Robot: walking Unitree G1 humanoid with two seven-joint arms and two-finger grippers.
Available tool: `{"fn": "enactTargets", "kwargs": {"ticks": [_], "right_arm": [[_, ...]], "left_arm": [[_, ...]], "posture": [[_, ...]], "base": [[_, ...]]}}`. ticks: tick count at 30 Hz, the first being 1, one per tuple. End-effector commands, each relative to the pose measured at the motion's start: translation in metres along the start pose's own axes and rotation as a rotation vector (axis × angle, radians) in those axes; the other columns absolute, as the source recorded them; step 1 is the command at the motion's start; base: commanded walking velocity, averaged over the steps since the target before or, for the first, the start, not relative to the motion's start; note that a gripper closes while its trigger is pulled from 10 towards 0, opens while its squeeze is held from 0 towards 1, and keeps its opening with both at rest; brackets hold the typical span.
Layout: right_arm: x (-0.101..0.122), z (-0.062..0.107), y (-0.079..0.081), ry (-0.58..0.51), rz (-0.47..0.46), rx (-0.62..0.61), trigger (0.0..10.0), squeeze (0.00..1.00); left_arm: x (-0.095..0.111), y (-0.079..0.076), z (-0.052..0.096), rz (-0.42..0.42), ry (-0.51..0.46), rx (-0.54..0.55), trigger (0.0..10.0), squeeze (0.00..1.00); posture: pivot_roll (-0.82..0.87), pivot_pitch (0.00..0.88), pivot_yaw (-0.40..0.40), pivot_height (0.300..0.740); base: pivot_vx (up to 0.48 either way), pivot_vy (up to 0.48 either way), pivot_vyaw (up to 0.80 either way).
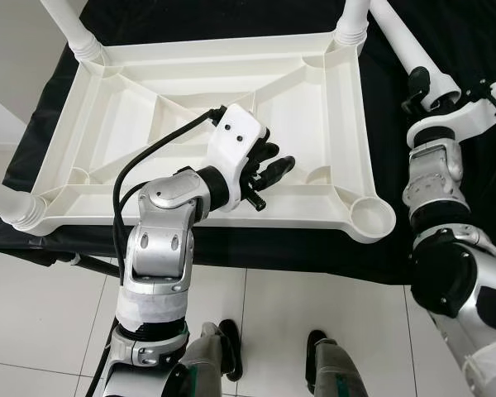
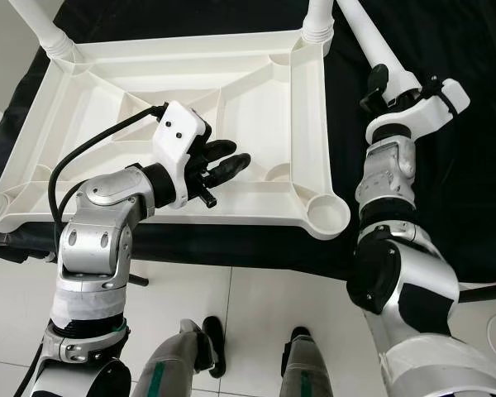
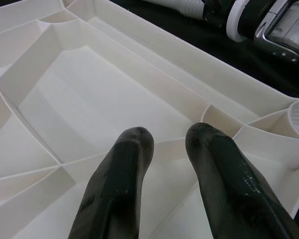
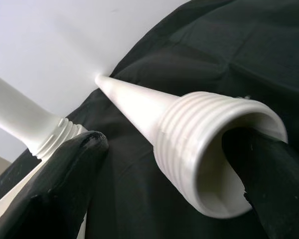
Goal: Building children table
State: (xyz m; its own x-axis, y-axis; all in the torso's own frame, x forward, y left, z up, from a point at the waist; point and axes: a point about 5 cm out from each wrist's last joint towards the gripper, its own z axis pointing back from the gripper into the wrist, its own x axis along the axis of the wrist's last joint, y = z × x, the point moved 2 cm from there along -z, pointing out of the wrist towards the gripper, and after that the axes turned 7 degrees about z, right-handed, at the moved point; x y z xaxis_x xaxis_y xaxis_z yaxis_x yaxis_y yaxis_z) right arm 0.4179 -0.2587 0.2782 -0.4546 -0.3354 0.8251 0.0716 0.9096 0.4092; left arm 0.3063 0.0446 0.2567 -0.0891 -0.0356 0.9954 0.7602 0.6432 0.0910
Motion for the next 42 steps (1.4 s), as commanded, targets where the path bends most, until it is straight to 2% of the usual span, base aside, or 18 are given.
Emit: {"fn": "enactTargets", "kwargs": {"ticks": [1,4,5,6,7,18,23,34,39,42], "right_arm": [[-0.010,0.000,0.005,0.057,0.017,0.009,5.8,0.00],[-0.009,-0.001,0.006,0.067,0.022,0.014,5.8,0.00],[-0.007,-0.003,0.008,0.071,0.021,0.023,3.5,0.00],[-0.007,-0.003,0.008,0.071,0.021,0.023,3.5,0.00],[-0.001,-0.006,0.012,0.055,0.032,0.059,0.0,0.00],[0.010,-0.008,0.018,-0.024,0.004,0.119,0.0,0.00],[0.013,-0.004,0.021,-0.072,0.062,0.181,0.0,0.00],[0.010,0.004,0.016,-0.094,0.130,0.206,0.0,0.00],[0.010,0.008,0.012,-0.106,0.150,0.198,0.0,0.00],[0.014,0.009,0.011,-0.142,0.158,0.197,0.0,0.00]], "left_arm": [[-0.001,0.013,0.003,0.051,-0.043,0.284,10.0,0.00],[-0.001,0.013,0.003,0.052,-0.042,0.285,10.0,0.00],[-0.001,0.013,0.003,0.051,-0.042,0.287,10.0,0.00],[-0.001,0.013,0.003,0.051,-0.042,0.287,10.0,0.00],[-0.001,0.013,0.003,0.052,-0.040,0.290,10.0,0.00],[-0.002,0.013,0.004,0.061,-0.031,0.304,10.0,0.00],[-0.005,0.013,0.003,0.056,-0.028,0.302,10.0,0.00],[-0.006,0.011,0.002,0.050,-0.033,0.270,10.0,0.00],[0.000,0.007,0.003,0.063,-0.062,0.233,10.0,0.00],[0.009,0.004,0.002,0.053,-0.096,0.200,10.0,0.00]], "posture": [[0.10,0.299,0.166,0.740],[0.11,0.299,0.167,0.740],[0.11,0.299,0.167,0.740],[0.11,0.299,0.167,0.740],[0.11,0.301,0.166,0.740],[0.11,0.307,0.151,0.740],[0.09,0.298,0.131,0.740],[0.07,0.274,0.109,0.740],[0.06,0.256,0.102,0.740],[0.05,0.217,0.089,0.740]], "base": [[0.000,0.000,0.00],[0.000,0.000,0.00],[0.000,0.000,0.00],[0.000,0.000,0.00],[0.000,0.000,0.00],[0.000,0.000,0.00],[0.000,0.000,0.00],[0.000,0.000,0.00],[0.000,0.000,0.00],[0.000,0.000,0.00]]}}
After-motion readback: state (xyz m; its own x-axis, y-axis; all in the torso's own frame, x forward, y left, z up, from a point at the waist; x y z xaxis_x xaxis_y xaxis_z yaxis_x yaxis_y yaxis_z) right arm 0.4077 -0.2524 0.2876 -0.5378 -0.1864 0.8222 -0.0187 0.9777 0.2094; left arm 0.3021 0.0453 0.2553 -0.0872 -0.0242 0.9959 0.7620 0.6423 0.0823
